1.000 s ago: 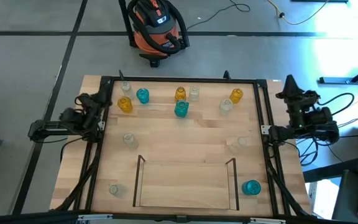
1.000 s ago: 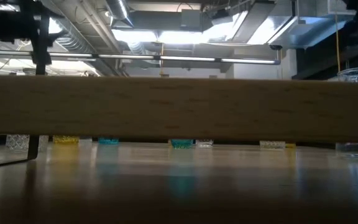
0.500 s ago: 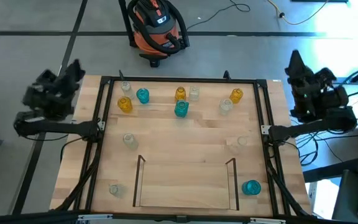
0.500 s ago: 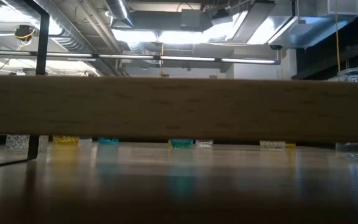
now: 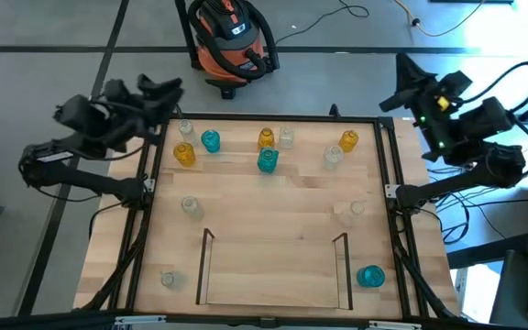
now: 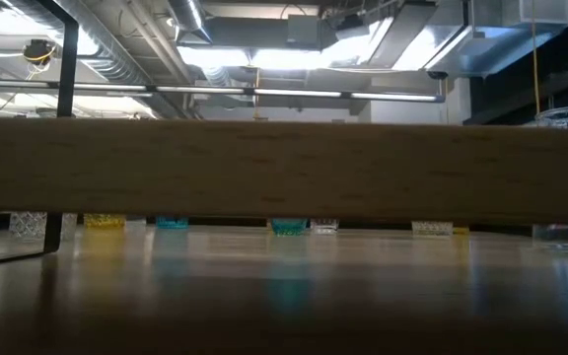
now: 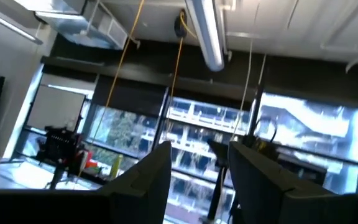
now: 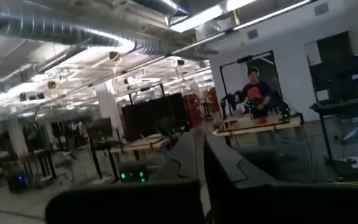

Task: Sort vases onto shelf
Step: Put the yellow vase on the shelf

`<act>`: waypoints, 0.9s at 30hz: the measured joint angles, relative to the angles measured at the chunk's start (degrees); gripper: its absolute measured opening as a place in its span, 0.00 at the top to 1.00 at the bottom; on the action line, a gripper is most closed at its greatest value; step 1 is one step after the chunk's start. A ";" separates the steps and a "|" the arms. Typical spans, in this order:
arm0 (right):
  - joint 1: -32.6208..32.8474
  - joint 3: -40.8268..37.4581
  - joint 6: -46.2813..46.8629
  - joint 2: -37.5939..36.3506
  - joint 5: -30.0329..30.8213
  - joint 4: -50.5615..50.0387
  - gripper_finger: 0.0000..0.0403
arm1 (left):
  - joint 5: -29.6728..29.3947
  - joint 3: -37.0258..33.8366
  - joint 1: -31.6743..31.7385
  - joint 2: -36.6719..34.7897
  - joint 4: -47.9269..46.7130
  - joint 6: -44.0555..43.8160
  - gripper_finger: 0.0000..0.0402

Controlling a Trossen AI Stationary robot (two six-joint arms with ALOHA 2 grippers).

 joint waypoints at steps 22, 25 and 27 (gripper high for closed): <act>-0.07 -0.13 2.71 4.44 -7.29 -3.23 1.00 | -7.54 0.04 -0.02 2.17 -3.69 5.61 0.62; -0.07 -0.13 4.31 5.39 -9.42 -3.29 1.00 | -7.95 0.04 0.00 2.15 -3.71 4.53 0.62; -0.07 -0.13 5.11 5.53 -9.97 -4.70 0.97 | -10.04 0.04 -0.02 2.17 -4.54 2.58 0.62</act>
